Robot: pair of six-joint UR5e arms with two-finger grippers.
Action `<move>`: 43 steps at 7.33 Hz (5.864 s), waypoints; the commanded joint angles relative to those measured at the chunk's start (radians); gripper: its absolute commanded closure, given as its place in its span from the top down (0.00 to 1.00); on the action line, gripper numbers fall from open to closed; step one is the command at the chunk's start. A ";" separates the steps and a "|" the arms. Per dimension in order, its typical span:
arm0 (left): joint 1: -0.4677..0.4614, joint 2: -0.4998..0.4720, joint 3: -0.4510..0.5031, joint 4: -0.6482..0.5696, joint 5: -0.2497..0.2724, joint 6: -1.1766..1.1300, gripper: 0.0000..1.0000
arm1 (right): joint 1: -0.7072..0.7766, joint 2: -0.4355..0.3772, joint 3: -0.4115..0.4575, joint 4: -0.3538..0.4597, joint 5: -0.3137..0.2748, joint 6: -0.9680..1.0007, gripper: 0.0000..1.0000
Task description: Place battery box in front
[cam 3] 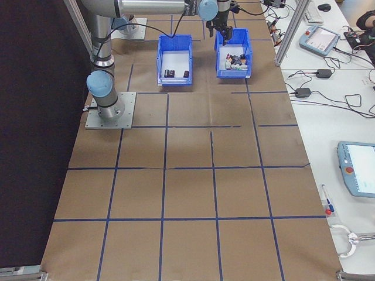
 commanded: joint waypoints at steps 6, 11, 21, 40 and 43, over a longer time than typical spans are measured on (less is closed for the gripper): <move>-0.271 0.059 -0.206 0.045 -0.031 -1.318 0.99 | 0.285 0.315 -0.256 -0.062 -0.016 -0.370 1.00; -0.441 0.017 -0.306 0.343 -0.119 -1.875 0.99 | 0.242 0.317 -0.127 -0.146 -0.033 -0.523 1.00; -0.561 -0.146 -0.347 0.552 -0.105 -2.024 0.98 | 0.202 0.268 -0.140 -0.185 -0.095 -0.548 0.00; -0.105 -0.369 0.124 0.458 -0.125 -1.481 0.00 | -0.557 -0.407 0.621 -0.369 -0.025 -1.214 0.00; -0.171 -0.526 0.232 0.464 -0.195 -1.499 0.00 | -0.559 -0.407 0.621 -0.367 -0.025 -1.214 0.00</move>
